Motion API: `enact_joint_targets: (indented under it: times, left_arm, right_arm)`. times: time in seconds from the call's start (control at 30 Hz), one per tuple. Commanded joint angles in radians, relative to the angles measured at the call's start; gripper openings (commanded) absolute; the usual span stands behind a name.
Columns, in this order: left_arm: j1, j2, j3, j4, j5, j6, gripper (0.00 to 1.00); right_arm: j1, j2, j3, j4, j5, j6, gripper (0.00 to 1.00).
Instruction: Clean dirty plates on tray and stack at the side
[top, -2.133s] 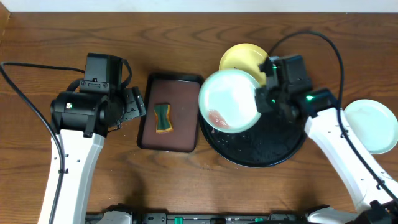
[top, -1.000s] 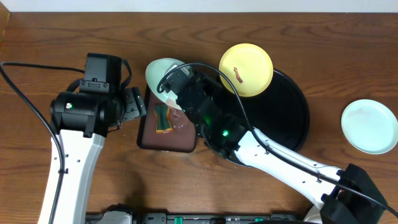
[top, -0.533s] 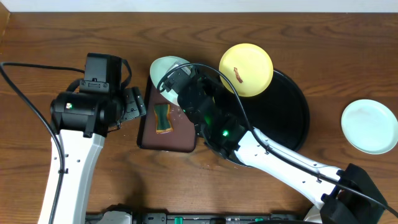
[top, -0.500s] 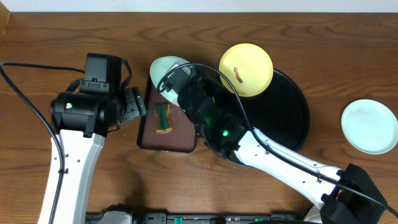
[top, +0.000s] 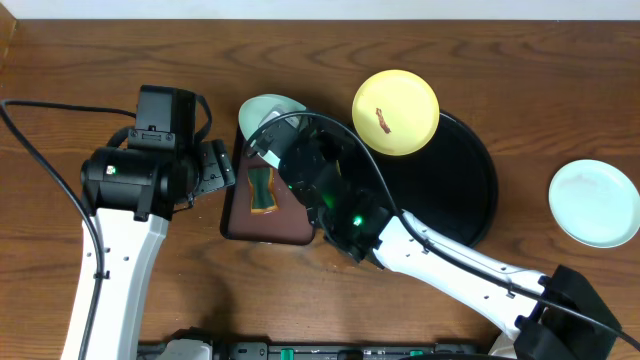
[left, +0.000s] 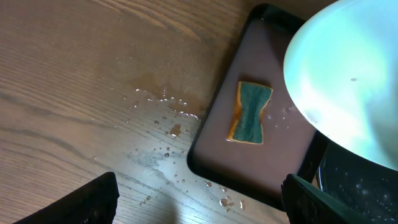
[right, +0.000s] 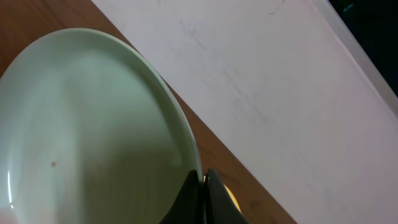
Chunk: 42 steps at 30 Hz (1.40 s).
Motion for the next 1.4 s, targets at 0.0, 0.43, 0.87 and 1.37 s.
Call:
enact_joint_targets:
  times: [0.0, 0.43, 0.87, 1.37]
  left_arm:
    - [0.004, -0.004, 0.013, -0.003, -0.009, 0.006, 0.85]
    - [0.004, -0.004, 0.013, -0.003, -0.009, 0.006, 0.85]
    - [0.004, -0.004, 0.013, -0.003, -0.009, 0.006, 0.85]
    - [0.004, -0.004, 0.013, -0.003, -0.009, 0.006, 0.85]
  right_arm:
    - [0.017, -0.021, 0.016, 0.010, 0.054, -0.018, 0.01]
    - [0.048, -0.021, 0.016, 0.031, 0.092, -0.030, 0.01]
    - [0.048, -0.021, 0.016, 0.032, 0.099, -0.041, 0.01]
    - [0.068, -0.021, 0.016, -0.026, 0.049, -0.146, 0.01]
